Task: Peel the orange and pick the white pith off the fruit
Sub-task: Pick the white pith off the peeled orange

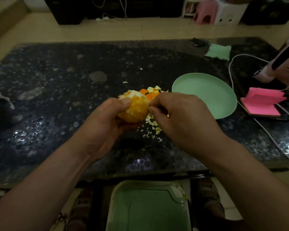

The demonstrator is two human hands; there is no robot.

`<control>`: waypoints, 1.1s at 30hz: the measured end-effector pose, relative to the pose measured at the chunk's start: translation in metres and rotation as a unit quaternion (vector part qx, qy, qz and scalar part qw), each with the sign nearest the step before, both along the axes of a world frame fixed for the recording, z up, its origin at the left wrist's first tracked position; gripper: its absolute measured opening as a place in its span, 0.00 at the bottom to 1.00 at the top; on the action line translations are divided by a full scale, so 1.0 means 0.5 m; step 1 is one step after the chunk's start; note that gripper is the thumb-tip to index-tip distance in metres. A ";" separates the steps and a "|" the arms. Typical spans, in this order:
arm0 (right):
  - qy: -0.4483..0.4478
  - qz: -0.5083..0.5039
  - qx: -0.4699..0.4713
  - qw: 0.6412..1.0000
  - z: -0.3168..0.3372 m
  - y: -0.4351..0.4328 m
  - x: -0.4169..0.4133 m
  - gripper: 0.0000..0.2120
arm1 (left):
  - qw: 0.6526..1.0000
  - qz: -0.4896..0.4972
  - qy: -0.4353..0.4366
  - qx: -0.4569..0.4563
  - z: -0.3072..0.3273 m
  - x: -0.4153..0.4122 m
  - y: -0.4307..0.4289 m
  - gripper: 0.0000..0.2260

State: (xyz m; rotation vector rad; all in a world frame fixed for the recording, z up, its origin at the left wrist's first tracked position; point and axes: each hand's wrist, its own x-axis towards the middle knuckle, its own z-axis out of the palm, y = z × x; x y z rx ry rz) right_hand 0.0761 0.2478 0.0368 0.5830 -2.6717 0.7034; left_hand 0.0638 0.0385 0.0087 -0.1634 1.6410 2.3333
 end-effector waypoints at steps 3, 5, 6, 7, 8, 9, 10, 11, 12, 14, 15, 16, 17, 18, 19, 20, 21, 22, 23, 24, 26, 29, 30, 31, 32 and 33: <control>0.016 -0.008 0.007 1.000 -0.007 -0.003 0.001 0.08 | 0.998 0.004 0.033 -0.051 -0.003 0.001 0.002 0.20; 0.027 -0.021 -0.004 0.999 -0.008 -0.006 0.001 0.07 | 0.997 0.003 0.051 -0.056 -0.004 0.003 0.005 0.19; 0.030 -0.027 -0.012 0.999 -0.008 -0.006 0.002 0.06 | 0.997 0.001 0.058 -0.053 -0.004 0.004 0.007 0.20; 0.030 -0.032 -0.022 0.999 -0.006 -0.006 0.002 0.06 | 0.997 0.000 0.061 -0.050 -0.005 0.005 0.008 0.21; 0.024 -0.036 -0.035 0.998 -0.005 -0.006 0.002 0.05 | 0.997 0.000 0.059 -0.044 -0.005 0.005 0.008 0.22; 0.010 -0.039 -0.056 0.998 -0.005 -0.006 0.001 0.05 | 0.998 -0.001 0.052 -0.033 -0.004 0.005 0.009 0.23; -0.009 -0.040 -0.085 0.996 -0.004 -0.005 0.001 0.05 | 0.999 -0.002 0.041 -0.015 -0.003 0.005 0.009 0.24; -0.031 -0.040 -0.117 0.992 -0.004 -0.004 -0.001 0.05 | 1.000 -0.006 0.030 0.007 -0.001 0.006 0.009 0.26; -0.052 -0.041 -0.146 0.987 -0.003 -0.002 -0.003 0.04 | 0.999 -0.012 0.015 0.029 0.003 0.007 0.009 0.29; -0.091 -0.042 -0.191 0.977 0.001 0.002 -0.006 0.05 | 0.998 -0.022 -0.011 0.064 0.010 0.010 0.010 0.26; -0.106 -0.039 -0.206 0.972 0.003 0.005 -0.007 0.05 | 0.997 -0.026 -0.018 0.074 0.012 0.011 0.009 0.25; -0.120 -0.034 -0.215 0.969 0.006 0.008 -0.007 0.05 | 0.996 -0.029 -0.020 0.078 0.015 0.012 0.009 0.24; -0.131 -0.029 -0.219 0.966 0.007 0.010 -0.006 0.05 | 0.996 -0.030 -0.019 0.079 0.017 0.012 0.008 0.24; -0.136 -0.023 -0.218 0.966 0.009 0.010 -0.003 0.05 | 0.996 -0.030 -0.016 0.079 0.018 0.011 0.007 0.24; -0.133 -0.020 -0.214 0.968 0.009 0.010 -0.001 0.04 | 0.996 -0.029 -0.015 0.078 0.018 0.009 0.006 0.24; -0.125 -0.018 -0.210 0.970 0.010 0.009 0.002 0.04 | 0.997 -0.029 -0.013 0.077 0.018 0.008 0.005 0.25; -0.114 -0.018 -0.205 0.972 0.010 0.008 0.004 0.02 | 0.997 -0.027 -0.010 0.075 0.018 0.007 0.004 0.26; -0.105 -0.020 -0.200 0.974 0.010 0.007 0.005 0.02 | 0.997 -0.023 -0.008 0.072 0.017 0.006 0.003 0.28; -0.099 -0.023 -0.196 0.975 0.010 0.007 0.006 0.02 | 0.997 -0.018 -0.006 0.070 0.017 0.006 0.002 0.29; -0.095 -0.024 -0.192 0.977 0.009 0.007 0.006 0.02 | 0.998 -0.014 -0.002 0.066 0.016 0.006 0.001 0.31; -0.080 -0.021 -0.171 0.982 0.007 0.009 0.004 0.03 | 0.999 -0.007 0.005 0.054 0.015 0.007 0.003 0.33; -0.042 -0.008 -0.109 0.993 0.001 0.012 0.003 0.05 | 0.999 -0.001 0.009 0.031 0.013 0.005 0.003 0.32; -0.025 -0.004 -0.086 0.996 0.000 0.012 0.002 0.05 | 1.000 0.000 0.010 0.020 0.014 0.005 0.004 0.32; -0.006 -0.001 -0.062 0.998 -0.001 0.012 0.002 0.06 | 1.000 0.001 0.010 0.011 0.013 0.004 0.005 0.32; 0.013 0.001 -0.039 0.999 -0.002 0.010 0.002 0.06 | 1.000 0.002 0.011 0.002 0.013 0.004 0.006 0.32; 0.027 0.002 -0.022 0.999 -0.002 0.007 0.001 0.06 | 1.000 0.005 0.011 -0.006 0.013 0.005 0.008 0.32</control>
